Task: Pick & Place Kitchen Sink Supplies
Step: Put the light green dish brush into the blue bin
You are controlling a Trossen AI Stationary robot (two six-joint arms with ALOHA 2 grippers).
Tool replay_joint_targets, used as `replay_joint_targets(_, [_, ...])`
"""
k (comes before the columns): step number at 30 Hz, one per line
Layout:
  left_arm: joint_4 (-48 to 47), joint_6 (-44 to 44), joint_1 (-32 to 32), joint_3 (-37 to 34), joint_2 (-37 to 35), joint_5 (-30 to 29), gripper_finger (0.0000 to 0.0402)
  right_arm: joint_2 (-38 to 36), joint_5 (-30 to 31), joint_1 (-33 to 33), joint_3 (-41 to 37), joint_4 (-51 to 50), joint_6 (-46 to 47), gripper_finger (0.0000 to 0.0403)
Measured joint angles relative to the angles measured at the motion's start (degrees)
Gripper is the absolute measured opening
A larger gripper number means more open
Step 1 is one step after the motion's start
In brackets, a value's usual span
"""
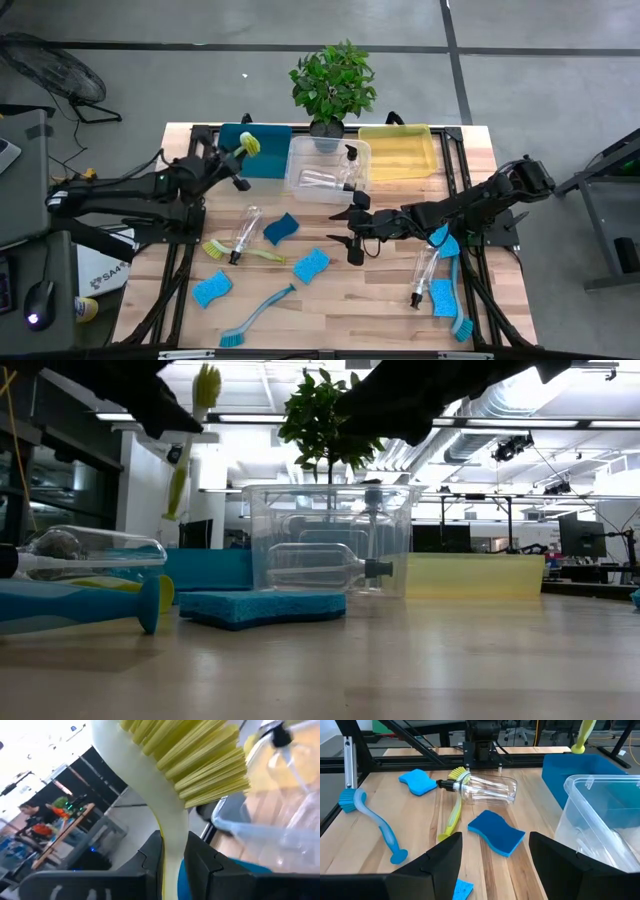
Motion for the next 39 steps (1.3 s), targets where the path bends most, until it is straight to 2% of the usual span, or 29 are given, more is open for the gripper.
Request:
replay_joint_targets(3, [-1.27, -1.15, 4.77, 0.00, 0.64, 4.50, 0.0047, 0.00, 0.00, 0.02, 0.00, -0.01, 0.04, 0.0225])
replay_joint_targets(14, [-2.78, -4.13, 26.73, 0.02, 4.43, 28.89, 0.0047, 0.02, 0.00, 0.00, 0.00, 0.02, 1.13, 0.0224])
replay_joint_targets(20, [-4.73, -4.22, 35.22, 1.17, 10.34, 36.47, 0.0047, 0.02, 1.33, 0.00, 0.00, -0.01, 1.11, 0.0224])
replay_joint_targets(27, [-15.52, -3.98, 38.71, 12.33, 19.49, 40.74, 0.0047, 0.03, 2.78, -0.04, 0.00, -0.22, 0.92, 0.0224])
replay_joint_targets(35, [-35.62, -3.50, 38.96, 31.49, 32.61, 36.37, 0.0057, 0.04, 2.78, -0.02, 0.00, -0.25, 0.92, 0.0224])
replay_joint_targets(39, [-44.37, -3.41, 38.99, 38.50, 40.01, 36.18, 0.0055, 0.04, 2.78, -0.02, 0.00, -0.73, 0.92, 0.0224])
